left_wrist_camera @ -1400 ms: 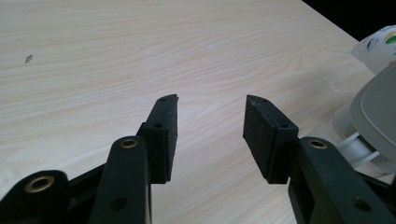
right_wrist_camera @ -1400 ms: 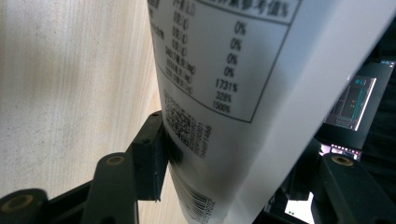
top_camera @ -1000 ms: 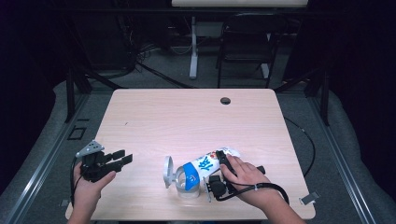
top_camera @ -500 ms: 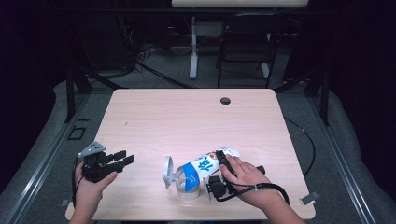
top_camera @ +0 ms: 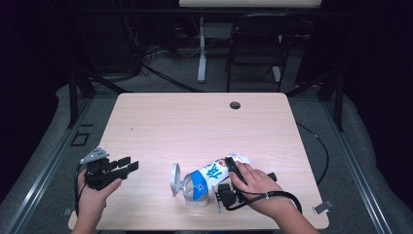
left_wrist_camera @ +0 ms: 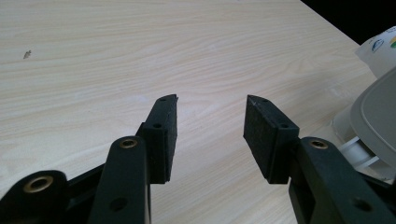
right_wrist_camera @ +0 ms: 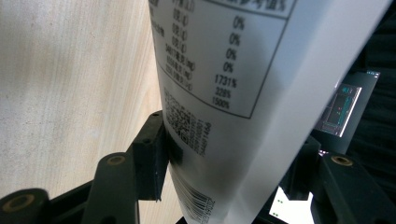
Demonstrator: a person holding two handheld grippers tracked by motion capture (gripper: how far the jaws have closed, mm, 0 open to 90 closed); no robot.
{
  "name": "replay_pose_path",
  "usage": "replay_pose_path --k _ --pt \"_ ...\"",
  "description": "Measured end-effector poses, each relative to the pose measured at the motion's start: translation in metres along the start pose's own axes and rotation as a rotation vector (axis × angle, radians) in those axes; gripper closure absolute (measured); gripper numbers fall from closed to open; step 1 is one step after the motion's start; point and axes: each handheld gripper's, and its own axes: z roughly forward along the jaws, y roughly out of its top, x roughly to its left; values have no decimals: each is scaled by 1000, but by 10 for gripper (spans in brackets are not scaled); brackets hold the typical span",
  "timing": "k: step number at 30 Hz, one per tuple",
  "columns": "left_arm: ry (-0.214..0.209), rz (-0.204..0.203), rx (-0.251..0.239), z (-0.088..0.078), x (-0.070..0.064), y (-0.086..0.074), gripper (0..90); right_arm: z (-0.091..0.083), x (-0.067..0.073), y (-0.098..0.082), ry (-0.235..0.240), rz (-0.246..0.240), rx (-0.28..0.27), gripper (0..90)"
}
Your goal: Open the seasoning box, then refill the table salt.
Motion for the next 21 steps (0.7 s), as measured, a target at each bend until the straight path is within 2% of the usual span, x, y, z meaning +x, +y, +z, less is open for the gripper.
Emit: replay_pose_path --k 14,15,21 --pt "0 5 0 1 -1 0 548 0 0 0 -5 -13 0 445" --pt "1 4 -3 1 -1 0 548 -1 -1 1 -7 -25 15 444" --pt "1 8 2 0 -2 0 548 -1 -1 1 -11 -27 5 445"
